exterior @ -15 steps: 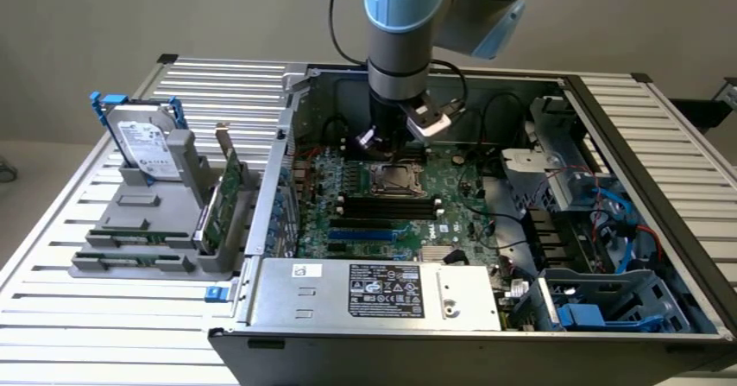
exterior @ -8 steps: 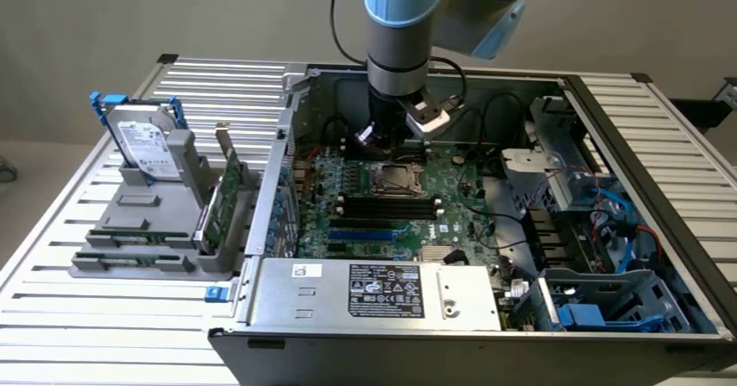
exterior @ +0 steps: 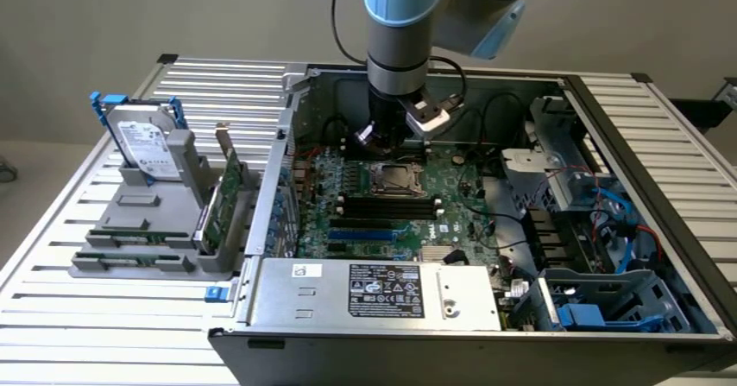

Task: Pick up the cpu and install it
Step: 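Close the cpu cover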

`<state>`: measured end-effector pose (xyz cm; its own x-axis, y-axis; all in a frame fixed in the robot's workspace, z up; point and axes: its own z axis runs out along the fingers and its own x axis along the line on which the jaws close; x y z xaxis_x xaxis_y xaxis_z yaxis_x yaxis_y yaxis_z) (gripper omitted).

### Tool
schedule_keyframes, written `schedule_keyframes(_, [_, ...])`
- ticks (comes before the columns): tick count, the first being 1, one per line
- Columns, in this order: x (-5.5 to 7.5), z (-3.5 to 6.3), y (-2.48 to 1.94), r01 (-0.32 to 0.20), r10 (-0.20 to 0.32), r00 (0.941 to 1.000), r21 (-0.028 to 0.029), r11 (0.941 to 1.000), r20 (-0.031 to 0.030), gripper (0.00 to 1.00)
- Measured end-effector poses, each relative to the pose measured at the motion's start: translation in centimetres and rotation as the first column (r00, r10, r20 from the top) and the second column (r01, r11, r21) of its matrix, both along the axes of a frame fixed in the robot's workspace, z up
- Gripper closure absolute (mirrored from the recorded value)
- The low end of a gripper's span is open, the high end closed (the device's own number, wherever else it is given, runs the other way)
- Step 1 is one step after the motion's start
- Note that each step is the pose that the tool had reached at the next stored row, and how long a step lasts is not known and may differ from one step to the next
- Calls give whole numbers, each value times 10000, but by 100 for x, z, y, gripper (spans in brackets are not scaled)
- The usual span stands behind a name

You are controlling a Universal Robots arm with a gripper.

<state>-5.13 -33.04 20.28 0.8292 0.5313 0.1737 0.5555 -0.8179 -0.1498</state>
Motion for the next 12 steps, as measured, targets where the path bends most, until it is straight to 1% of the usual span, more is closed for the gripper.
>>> schedule_keyframes(12, [31, -6, 0, -192, 192, 9998, 0, 9998, 0, 89])
